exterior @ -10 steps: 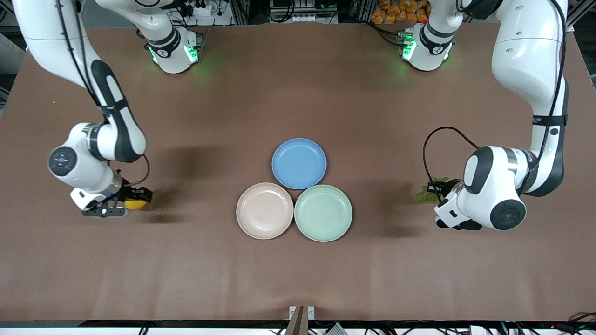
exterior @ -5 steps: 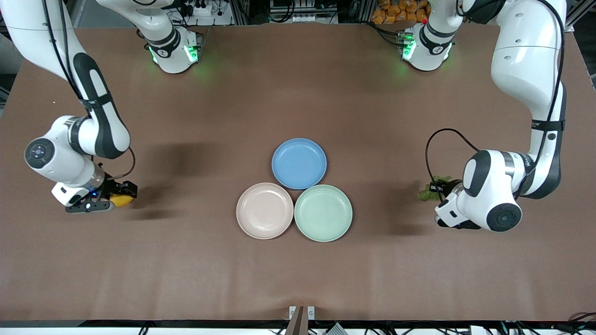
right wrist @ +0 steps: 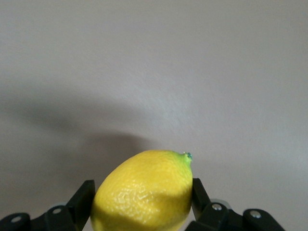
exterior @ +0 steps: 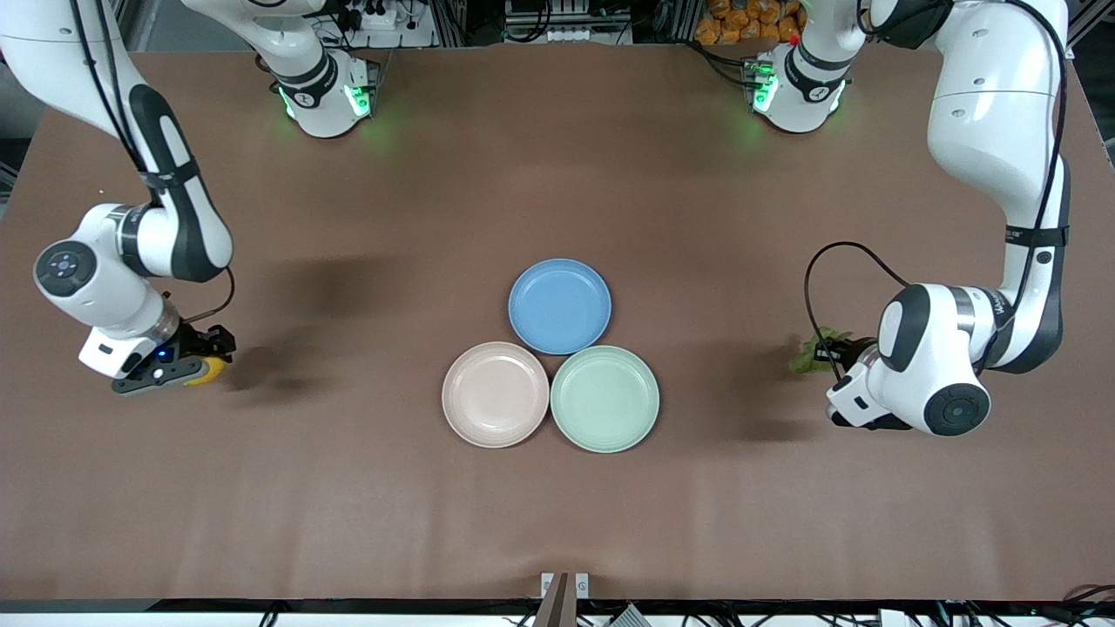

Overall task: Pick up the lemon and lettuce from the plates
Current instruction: 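Carry the lemon outward with the right gripper while the left carries lettuce, then lower the lemon and open the right gripper to release it on the table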

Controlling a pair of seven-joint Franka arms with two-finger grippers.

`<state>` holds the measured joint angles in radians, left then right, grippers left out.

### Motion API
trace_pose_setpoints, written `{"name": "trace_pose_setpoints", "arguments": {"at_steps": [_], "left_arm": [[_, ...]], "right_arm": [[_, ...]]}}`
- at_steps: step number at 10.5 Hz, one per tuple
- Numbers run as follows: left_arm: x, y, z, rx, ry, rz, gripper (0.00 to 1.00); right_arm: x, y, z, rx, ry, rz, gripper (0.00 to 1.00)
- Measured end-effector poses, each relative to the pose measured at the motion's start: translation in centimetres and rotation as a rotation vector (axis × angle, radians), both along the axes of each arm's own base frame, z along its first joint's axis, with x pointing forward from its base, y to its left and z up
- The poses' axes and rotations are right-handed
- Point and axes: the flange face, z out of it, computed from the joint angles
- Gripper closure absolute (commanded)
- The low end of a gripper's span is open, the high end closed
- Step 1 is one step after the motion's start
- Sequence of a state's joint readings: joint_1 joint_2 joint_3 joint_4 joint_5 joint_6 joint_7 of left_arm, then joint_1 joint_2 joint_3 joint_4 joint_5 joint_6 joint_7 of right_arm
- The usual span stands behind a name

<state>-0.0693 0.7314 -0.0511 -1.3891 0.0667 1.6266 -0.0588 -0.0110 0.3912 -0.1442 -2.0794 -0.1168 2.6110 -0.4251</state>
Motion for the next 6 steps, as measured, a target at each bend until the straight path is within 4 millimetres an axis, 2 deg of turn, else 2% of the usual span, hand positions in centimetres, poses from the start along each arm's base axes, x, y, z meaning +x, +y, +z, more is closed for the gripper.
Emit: {"name": "trace_pose_setpoints", "arguments": {"at_steps": [3,4,6], "left_arm": [[0.1,0.0,0.1,0.001,-0.003,-0.001,0.0],[0.1,0.0,0.2,0.0,-0.005,-0.001,0.0],[0.3,0.0,0.5,0.0,-0.013,-0.001,0.0]], "right_arm": [[-0.2,4.5,-0.3,-0.004,-0.067,0.114,1.0],[-0.3,5.3,-0.3,0.0,-0.068,0.127,1.0],[-0.5,5.6,-0.6,0.03,-0.067,0.095,1.0]]}}
